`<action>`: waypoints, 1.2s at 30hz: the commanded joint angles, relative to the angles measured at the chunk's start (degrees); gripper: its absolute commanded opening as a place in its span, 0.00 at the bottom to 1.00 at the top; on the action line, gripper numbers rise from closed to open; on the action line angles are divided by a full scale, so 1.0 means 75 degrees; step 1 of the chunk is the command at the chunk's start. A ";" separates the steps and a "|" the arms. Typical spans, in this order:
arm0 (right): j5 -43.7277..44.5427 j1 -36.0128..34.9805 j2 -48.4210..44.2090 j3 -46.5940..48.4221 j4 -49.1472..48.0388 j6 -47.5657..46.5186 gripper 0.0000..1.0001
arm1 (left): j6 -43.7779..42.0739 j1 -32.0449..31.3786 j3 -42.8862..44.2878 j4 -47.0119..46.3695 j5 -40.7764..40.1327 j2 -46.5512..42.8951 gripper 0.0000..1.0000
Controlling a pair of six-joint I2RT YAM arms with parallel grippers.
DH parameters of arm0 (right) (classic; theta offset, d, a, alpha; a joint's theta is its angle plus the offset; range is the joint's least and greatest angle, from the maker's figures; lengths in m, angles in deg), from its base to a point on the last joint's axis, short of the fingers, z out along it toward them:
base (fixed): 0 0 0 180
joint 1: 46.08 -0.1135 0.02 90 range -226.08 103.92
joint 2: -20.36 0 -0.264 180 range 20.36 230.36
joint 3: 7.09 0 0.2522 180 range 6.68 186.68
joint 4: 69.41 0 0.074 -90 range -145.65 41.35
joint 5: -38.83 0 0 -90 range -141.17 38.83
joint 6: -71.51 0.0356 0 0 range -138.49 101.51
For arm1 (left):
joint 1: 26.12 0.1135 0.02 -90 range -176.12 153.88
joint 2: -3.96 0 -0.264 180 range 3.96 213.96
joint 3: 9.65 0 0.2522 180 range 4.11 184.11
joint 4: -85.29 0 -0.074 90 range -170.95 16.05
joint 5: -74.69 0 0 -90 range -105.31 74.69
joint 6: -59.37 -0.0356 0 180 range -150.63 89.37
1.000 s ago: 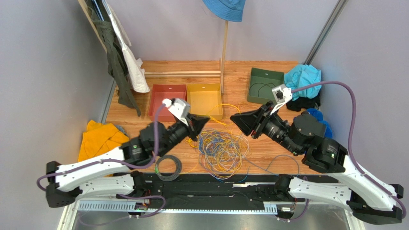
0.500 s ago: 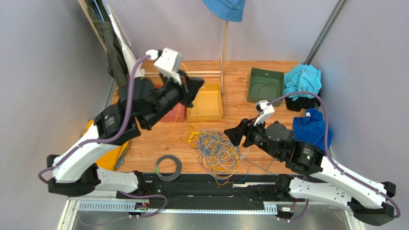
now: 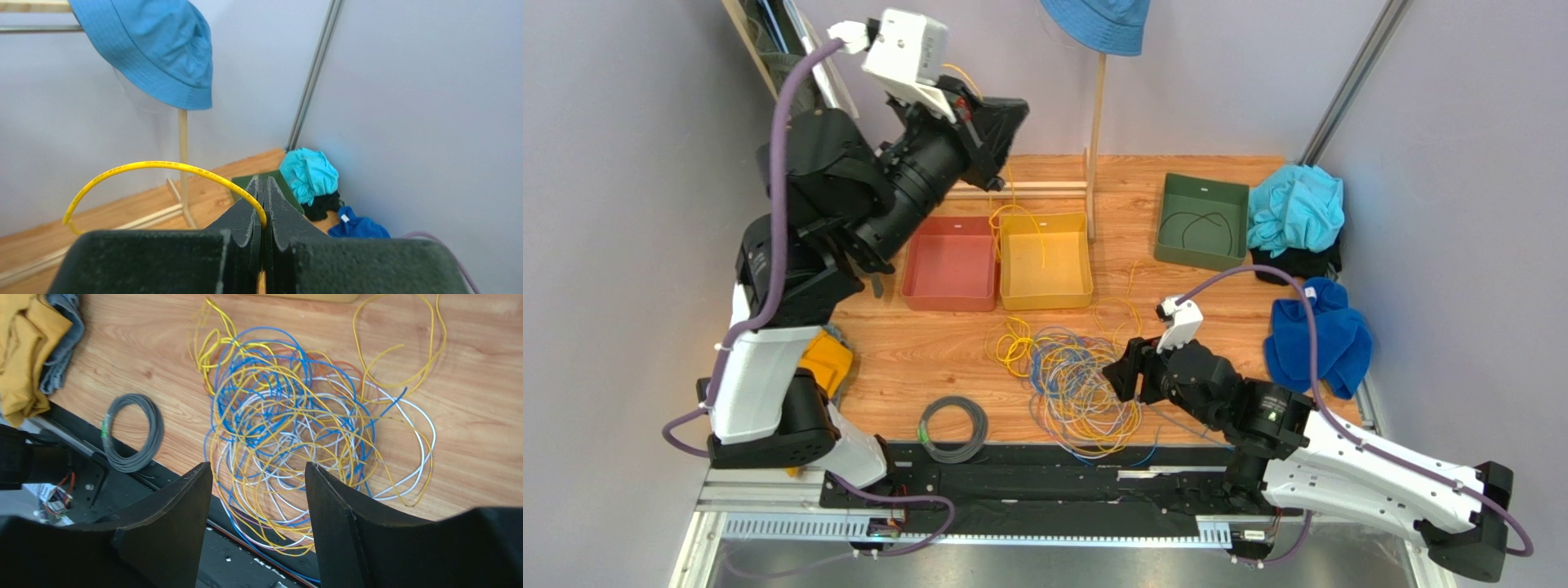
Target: Untangle the cables
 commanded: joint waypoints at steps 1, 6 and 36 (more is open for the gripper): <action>0.0164 -0.0043 -0.0225 -0.0301 -0.0610 0.0390 0.60 | -0.0811 0.0028 0.0312 -0.0199 -0.0315 0.0296 0.00; 0.0046 -0.0043 -0.0694 -0.0488 -0.0471 0.0542 0.59 | -0.0195 0.0844 0.0254 0.0233 0.0151 0.0649 0.00; -0.0177 -0.0054 -0.1668 -0.0782 -0.0131 0.0753 0.53 | 0.1532 0.3813 0.1367 -0.1147 0.3725 0.2373 0.00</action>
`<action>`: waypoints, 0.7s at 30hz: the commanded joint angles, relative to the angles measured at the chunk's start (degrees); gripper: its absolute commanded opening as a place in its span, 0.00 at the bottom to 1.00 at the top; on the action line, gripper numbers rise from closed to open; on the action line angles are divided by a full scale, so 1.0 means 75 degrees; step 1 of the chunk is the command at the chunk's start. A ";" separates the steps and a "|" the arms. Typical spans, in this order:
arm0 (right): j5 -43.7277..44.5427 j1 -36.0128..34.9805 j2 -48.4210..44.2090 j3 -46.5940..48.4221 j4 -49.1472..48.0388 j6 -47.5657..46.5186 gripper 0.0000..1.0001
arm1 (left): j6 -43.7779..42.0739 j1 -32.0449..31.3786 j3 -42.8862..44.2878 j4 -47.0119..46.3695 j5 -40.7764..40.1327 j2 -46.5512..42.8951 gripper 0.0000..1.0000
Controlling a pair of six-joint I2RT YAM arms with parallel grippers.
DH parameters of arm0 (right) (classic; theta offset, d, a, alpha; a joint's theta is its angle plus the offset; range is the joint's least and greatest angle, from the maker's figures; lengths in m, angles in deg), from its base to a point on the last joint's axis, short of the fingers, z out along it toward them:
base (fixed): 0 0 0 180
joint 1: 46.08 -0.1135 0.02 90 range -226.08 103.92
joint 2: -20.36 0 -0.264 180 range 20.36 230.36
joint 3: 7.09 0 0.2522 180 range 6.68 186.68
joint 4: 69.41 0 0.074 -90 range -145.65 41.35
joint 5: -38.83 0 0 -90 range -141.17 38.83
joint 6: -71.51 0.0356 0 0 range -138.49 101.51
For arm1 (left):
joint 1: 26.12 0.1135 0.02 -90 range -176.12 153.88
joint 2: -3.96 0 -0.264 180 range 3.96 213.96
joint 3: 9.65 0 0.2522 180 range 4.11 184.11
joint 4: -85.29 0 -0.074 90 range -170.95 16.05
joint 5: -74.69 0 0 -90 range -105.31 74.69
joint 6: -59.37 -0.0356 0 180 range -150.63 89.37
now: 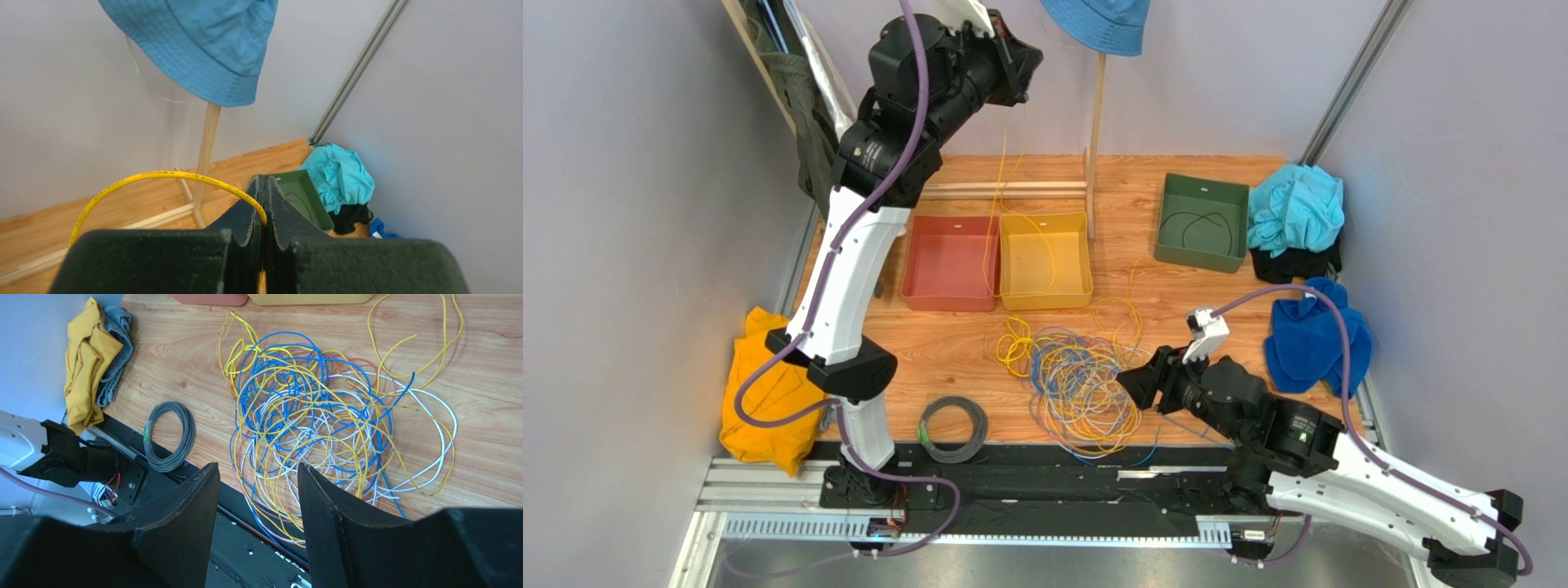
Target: Untangle the cables
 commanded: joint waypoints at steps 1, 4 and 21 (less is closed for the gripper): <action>0.0001 -0.0043 -0.0077 -0.0059 -0.0303 0.0121 0.53 | 0.0191 0.0083 0.0298 -0.0938 0.0495 -0.0140 0.00; 0.0025 -0.0054 -0.0100 -0.0013 -0.0221 0.0086 0.53 | 0.0086 0.0071 0.0146 -0.1313 0.0495 -0.0222 0.00; 0.0154 -0.0043 -0.1119 -0.0504 0.0412 0.0449 0.51 | 0.0648 0.0469 -0.2993 -0.2977 0.0764 -0.0163 0.00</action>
